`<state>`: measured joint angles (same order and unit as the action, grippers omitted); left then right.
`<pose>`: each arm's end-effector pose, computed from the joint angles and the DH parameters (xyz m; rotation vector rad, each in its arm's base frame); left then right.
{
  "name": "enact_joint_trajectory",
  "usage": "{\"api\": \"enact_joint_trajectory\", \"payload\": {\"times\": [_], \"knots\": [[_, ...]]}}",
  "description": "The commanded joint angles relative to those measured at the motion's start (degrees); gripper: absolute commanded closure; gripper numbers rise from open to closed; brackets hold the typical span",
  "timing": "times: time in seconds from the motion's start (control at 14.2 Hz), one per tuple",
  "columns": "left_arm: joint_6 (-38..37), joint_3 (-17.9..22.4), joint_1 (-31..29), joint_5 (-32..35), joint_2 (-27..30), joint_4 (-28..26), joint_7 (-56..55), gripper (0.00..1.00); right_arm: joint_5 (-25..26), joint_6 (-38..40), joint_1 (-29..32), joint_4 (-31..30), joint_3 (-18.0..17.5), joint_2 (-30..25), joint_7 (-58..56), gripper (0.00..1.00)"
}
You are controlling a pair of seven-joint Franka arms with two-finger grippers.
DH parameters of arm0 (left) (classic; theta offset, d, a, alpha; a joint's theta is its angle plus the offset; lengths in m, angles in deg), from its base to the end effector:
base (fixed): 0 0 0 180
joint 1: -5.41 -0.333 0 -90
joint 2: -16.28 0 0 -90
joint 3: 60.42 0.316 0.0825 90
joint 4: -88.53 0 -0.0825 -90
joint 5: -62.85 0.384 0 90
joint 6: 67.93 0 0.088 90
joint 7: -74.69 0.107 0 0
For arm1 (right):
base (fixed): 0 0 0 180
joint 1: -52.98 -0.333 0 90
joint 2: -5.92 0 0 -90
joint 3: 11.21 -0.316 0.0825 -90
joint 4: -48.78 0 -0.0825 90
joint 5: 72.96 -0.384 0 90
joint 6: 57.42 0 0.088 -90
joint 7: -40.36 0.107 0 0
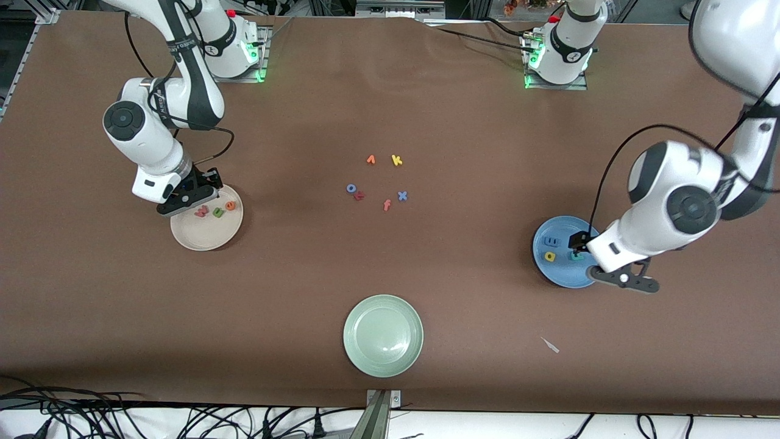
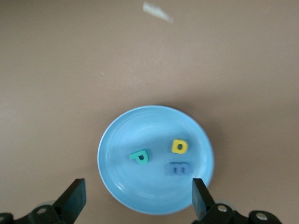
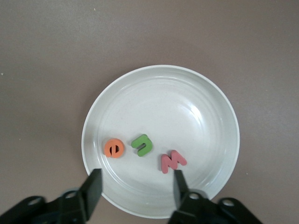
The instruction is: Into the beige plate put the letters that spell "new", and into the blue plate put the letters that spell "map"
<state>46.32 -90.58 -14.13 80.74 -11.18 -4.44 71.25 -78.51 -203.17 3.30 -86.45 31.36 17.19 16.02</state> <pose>0.6656 -0.0617 0.3712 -3.0724 0.3316 0.0454 0.5105 0.0591 0.2707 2.9708 0.7305 0.0482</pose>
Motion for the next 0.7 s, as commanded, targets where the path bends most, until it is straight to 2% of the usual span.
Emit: {"api": "enact_joint_trajectory", "payload": {"times": [0.0,0.14,0.21,0.35,0.49,0.63], "knots": [[-4.4,-0.1,-2.3,-6.9,5.6,2.9,0.4,0.0,-0.4,-0.2,-0.3,0.1,-0.2,-1.4,2.5,0.21],[-9.6,0.2,-1.9,-8.4,5.3,9.8,0.4,0.0,-0.4,2.1,-0.6,3.2,-2.0,-1.7,8.9,0.2],[-12.3,1.3,-0.9,-11.1,6.0,11.6,0.4,0.0,-0.4,5.8,-0.6,5.9,-3.3,-1.9,11.7,0.19],[-15.1,8.1,3.0,-15.3,11.9,10.9,0.3,0.0,-0.4,17.7,-0.7,14.6,-3.6,-1.9,14.8,0.17],[-20.0,13.2,9.1,-15.4,17.0,10.4,0.3,0.0,-0.3,31.2,-0.8,25.7,-3.6,-1.1,16.7,0.17],[-21.2,19.7,15.1,-15.5,20.1,7.5,0.4,0.0,0.2,37.0,-1.9,31.9,-3.6,-1.1,18.6,0.17]]}}
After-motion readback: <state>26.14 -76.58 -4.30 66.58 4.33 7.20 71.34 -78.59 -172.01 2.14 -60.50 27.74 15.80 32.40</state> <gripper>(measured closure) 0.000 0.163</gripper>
